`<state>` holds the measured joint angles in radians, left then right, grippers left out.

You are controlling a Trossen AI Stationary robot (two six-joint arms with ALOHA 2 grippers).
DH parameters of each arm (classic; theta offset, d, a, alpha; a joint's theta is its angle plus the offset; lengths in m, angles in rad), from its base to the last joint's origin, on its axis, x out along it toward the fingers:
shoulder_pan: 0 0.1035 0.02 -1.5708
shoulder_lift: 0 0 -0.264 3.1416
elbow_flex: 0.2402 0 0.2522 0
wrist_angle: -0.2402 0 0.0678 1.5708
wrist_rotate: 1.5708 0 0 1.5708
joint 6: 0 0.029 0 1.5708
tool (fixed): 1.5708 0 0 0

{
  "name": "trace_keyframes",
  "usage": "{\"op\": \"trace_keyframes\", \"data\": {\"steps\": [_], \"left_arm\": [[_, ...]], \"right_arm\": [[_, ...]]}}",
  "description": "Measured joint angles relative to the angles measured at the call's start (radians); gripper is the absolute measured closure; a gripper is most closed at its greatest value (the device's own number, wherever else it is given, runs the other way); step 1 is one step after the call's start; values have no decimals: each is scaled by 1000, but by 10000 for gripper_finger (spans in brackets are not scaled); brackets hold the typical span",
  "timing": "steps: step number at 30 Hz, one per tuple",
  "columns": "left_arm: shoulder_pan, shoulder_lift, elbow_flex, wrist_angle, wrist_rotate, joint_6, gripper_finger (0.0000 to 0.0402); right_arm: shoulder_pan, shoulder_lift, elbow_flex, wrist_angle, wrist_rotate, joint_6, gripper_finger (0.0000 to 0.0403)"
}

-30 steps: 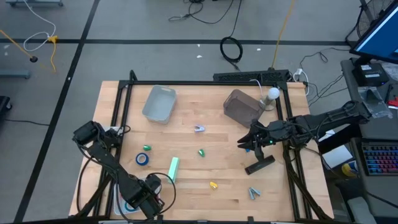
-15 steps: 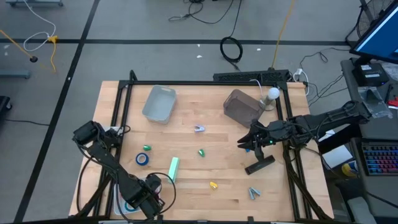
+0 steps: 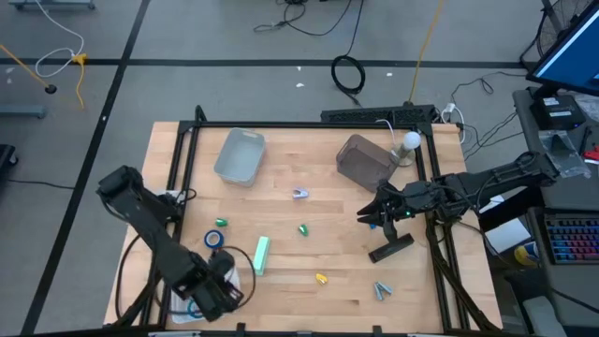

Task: Pick and place Stapler, Stapler remover, tape
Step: Put the blue tape into the white bin

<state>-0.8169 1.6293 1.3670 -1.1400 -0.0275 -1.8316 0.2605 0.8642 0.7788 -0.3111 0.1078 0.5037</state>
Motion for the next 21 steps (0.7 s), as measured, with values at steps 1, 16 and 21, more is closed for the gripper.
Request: {"op": "trace_keyframes", "data": {"steps": [1, 16, 21], "left_arm": [[1, -22, 0, -28, -24, -21, 254], [104, -139, -51, -418, -144, 77, 254], [152, -145, -171, -420, -20, 63, 254]], "right_arm": [[0, 0, 0, 0, 0, 0, 314], [0, 0, 0, -1, -4, -20, 314], [0, 0, 0, -1, -4, -17, 314]]}}
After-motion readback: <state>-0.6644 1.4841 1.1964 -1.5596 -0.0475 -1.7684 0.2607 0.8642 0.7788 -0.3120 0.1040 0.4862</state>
